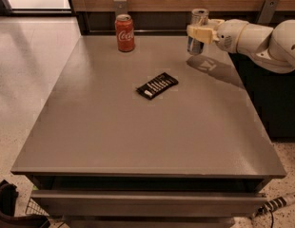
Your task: Pick redbull can
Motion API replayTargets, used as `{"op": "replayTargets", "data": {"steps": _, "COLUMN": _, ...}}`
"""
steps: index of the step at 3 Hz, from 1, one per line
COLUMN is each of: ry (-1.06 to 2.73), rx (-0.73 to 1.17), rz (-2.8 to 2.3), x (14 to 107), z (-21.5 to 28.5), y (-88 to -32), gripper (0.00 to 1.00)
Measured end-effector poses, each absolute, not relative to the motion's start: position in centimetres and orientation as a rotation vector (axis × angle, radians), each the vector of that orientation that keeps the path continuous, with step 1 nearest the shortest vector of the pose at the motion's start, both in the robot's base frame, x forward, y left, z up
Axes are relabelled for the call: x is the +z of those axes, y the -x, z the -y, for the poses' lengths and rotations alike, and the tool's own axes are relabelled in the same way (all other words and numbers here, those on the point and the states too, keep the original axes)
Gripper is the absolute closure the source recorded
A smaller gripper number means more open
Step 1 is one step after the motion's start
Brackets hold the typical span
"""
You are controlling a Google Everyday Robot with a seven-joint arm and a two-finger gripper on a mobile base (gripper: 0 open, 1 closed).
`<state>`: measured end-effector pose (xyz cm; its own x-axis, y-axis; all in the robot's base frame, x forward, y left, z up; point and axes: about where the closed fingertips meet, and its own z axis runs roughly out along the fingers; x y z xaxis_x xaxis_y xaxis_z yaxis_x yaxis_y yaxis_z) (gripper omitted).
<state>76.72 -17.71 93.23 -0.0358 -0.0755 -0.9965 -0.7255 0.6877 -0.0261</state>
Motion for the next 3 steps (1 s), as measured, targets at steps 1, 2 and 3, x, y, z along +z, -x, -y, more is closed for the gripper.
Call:
{"op": "replayTargets", "data": {"steps": 1, "ry": 0.716, "rx": 0.588, "rz": -1.529, "x": 96.0, "z": 17.7, "y": -75.8, "gripper": 1.00}}
{"op": "replayTargets", "data": {"steps": 2, "ry": 0.781, "rx": 0.555, "rz": -1.484, "x": 101.5, "z": 17.1, "y": -74.3, "gripper": 1.00}}
{"op": "replayTargets", "data": {"steps": 3, "ry": 0.783, "rx": 0.554, "rz": -1.483, "x": 101.7, "z": 17.1, "y": -74.2, "gripper": 1.00}}
